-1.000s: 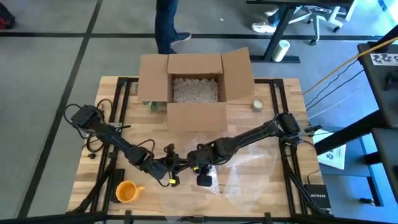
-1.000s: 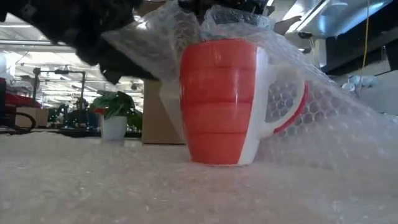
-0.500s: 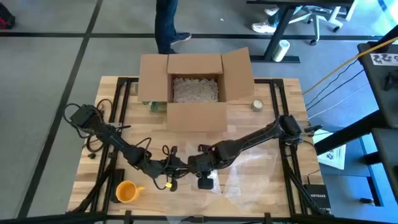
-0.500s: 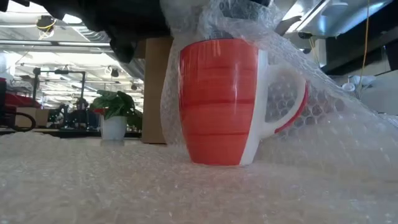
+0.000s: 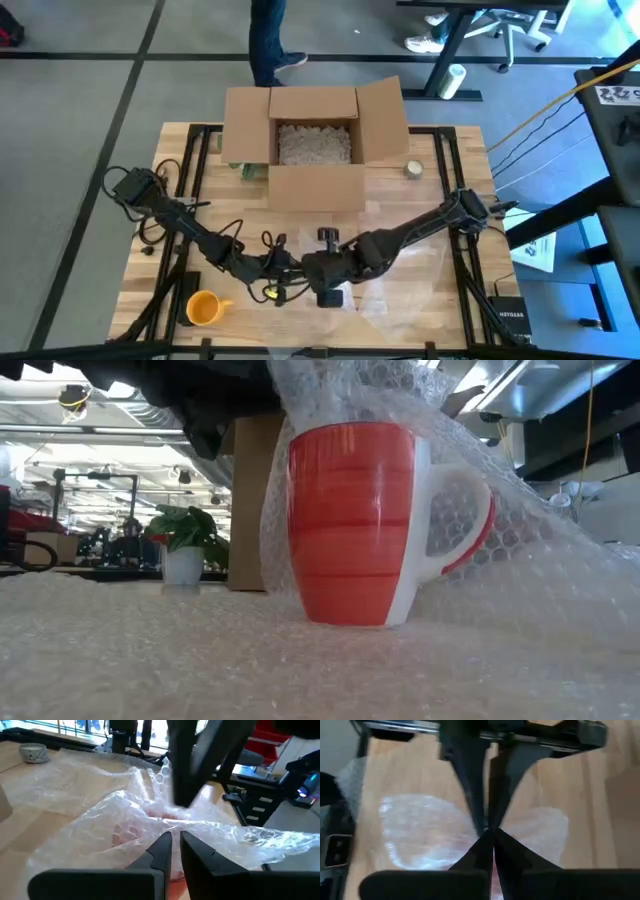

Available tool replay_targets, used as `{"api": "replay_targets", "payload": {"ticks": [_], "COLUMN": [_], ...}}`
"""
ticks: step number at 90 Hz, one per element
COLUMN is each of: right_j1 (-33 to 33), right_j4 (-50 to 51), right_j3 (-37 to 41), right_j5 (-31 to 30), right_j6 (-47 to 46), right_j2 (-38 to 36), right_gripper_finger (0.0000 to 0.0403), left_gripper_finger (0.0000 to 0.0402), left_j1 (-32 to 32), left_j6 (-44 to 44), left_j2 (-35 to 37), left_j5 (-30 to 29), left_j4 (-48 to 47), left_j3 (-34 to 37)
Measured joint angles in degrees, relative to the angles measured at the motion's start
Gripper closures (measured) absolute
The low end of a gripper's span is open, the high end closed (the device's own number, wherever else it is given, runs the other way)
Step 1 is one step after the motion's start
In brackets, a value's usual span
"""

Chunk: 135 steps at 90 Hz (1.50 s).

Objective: Wrap mug
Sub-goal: Wrap the red mug with bubble wrap

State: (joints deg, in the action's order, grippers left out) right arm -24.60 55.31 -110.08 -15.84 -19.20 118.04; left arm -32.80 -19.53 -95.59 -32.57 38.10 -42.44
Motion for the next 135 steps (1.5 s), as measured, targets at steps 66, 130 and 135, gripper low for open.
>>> {"api": "replay_targets", "payload": {"ticks": [66, 130, 135], "right_j1": [2.3, 2.6, 2.4], "right_j4": [-9.2, -10.1, -10.0], "right_j3": [11.6, 9.7, 9.6], "right_j5": [16.8, 21.5, 21.3], "right_j6": [-6.1, -1.3, -1.4], "right_j2": [4.2, 6.1, 6.1], "right_gripper_finger": [0.0403, 0.0403, 0.0403], "left_gripper_finger": [0.0381, 0.0381, 0.0381], "left_j1": [-5.6, -3.1, -2.1], "left_j6": [-6.4, -19.7, -18.9], "left_j2": [1.2, -5.0, -5.0], "left_j5": [-1.7, -9.3, -10.5], "left_j4": [-10.8, -25.0, -24.5], "left_j3": [0.0, 0.0, 0.0]}}
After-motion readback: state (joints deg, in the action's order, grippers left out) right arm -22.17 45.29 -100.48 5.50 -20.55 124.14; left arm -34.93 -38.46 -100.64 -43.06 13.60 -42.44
